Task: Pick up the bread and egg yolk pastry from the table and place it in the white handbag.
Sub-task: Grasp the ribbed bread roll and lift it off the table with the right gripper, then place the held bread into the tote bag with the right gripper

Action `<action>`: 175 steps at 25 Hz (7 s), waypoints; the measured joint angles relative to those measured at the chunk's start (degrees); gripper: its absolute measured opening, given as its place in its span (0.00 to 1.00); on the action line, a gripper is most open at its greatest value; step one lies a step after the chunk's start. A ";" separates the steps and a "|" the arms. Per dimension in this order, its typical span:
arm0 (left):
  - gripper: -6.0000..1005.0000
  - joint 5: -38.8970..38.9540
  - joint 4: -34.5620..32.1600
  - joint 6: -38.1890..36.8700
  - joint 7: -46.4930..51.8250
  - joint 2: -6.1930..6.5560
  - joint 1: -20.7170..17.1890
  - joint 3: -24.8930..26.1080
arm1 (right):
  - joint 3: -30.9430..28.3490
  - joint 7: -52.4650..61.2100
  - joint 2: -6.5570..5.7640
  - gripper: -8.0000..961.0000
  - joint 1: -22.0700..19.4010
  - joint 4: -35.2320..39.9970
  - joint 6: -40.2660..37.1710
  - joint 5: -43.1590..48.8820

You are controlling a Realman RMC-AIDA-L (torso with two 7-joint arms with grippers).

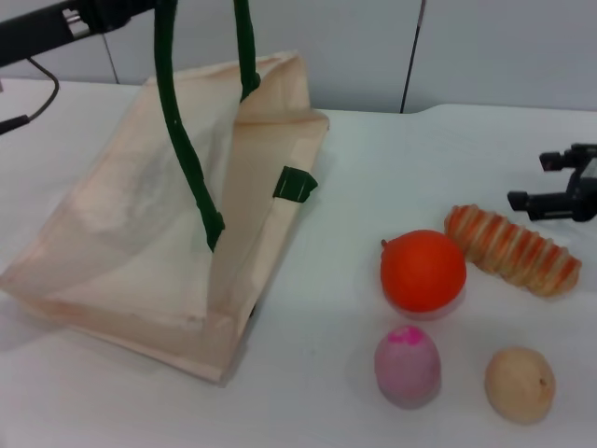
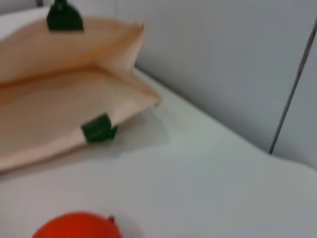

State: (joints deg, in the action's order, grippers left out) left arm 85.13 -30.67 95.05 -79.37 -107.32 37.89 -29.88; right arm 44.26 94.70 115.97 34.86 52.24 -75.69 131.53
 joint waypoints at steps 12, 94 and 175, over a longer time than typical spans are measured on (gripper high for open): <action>0.12 2.30 -0.09 1.58 0.31 0.61 1.50 0.09 | 1.98 4.49 0.42 0.86 4.65 -4.59 0.60 11.46; 0.12 3.15 0.44 1.36 0.64 1.52 5.58 -0.71 | 63.41 30.84 0.66 0.38 13.83 21.86 13.76 7.10; 0.12 12.90 2.65 0.00 5.05 3.69 1.24 3.60 | 74.54 30.36 0.39 0.94 6.30 25.76 30.92 19.09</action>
State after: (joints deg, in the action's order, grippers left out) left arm 98.03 -28.02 95.05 -74.32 -103.63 39.14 -26.28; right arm 118.81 125.06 116.36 41.16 78.01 -44.77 150.62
